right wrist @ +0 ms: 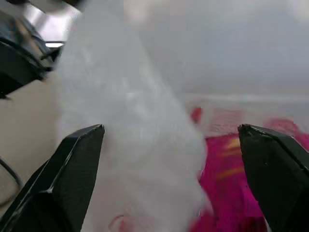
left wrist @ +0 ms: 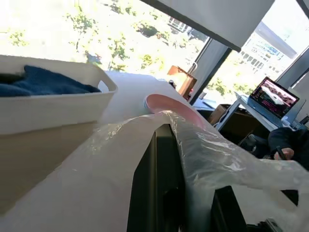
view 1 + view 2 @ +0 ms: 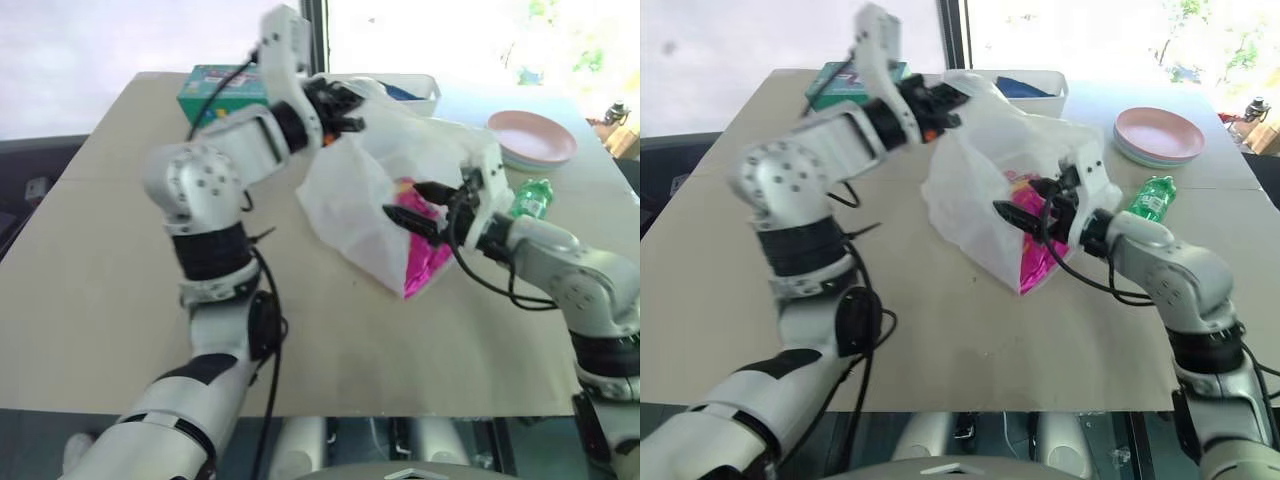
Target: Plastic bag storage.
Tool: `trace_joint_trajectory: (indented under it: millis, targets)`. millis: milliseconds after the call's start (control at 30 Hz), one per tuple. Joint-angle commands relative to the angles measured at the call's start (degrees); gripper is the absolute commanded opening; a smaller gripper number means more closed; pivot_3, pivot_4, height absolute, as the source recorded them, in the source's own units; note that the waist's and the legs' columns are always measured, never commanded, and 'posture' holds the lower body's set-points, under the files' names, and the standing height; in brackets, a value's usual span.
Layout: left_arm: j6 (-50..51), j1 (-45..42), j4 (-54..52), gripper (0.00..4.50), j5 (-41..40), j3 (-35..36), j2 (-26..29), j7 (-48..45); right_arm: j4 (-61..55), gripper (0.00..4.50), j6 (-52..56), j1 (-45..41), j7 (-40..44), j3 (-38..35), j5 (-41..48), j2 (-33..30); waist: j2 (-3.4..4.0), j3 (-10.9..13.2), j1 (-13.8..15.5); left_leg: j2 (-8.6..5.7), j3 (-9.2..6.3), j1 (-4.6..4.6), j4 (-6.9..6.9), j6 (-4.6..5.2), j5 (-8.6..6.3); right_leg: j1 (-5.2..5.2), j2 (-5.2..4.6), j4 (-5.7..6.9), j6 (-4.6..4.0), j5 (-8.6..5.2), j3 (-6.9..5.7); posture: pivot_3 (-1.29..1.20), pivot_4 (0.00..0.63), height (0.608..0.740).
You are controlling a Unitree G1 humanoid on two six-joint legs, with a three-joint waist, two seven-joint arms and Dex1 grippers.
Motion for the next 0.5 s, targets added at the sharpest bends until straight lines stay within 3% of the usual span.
trace_joint_trajectory:
  millis: [33,167,300,400,500]
  targets:
    - [2.80,-2.86,-3.92,0.00,-1.96,1.90,4.32,0.75,3.69,4.47,-4.49,-4.45,5.25,0.37,-3.14,1.93,-0.01,0.01,0.00,0.01,-0.02,-0.02,-0.05,0.00,0.00,0.00,0.01,-0.07,0.00,0.00,-0.02,0.00,0.150,0.740]
    - [8.39,-3.20,-8.37,0.00,-3.31,3.36,7.67,2.59,8.67,4.47,-7.24,-9.43,13.43,2.19,-5.03,4.57,-0.06,0.09,-0.27,-0.01,-0.03,-0.07,-0.08,-0.01,0.00,0.00,-0.02,-0.14,0.00,0.00,-0.04,0.00,0.150,0.740]
    - [10.08,-0.34,-11.80,0.00,-2.42,1.29,6.25,5.00,4.69,4.47,0.63,-10.72,24.14,-0.38,7.10,4.81,-0.05,0.09,0.43,-0.04,-0.12,-0.06,-0.06,-0.01,0.00,0.06,-0.06,-0.14,0.00,0.00,-0.13,0.00,0.150,0.740]
    - [9.99,1.22,-13.58,0.00,-2.91,0.30,1.12,6.87,-0.74,4.47,5.32,-9.27,23.03,-2.89,13.71,4.35,-0.06,0.09,0.61,-0.04,-0.21,-0.07,-0.01,-0.01,-0.01,0.13,-0.12,-0.13,0.00,0.00,-0.16,0.00,0.150,0.740]
    - [8.35,2.35,-12.21,0.00,-1.45,-1.39,-0.06,7.26,-5.23,4.47,9.35,-5.79,20.02,-4.44,17.80,2.66,-0.06,0.09,0.51,-0.08,-0.31,-0.07,0.03,-0.01,-0.01,0.23,-0.21,-0.14,0.00,0.01,-0.15,0.00,0.150,0.740]
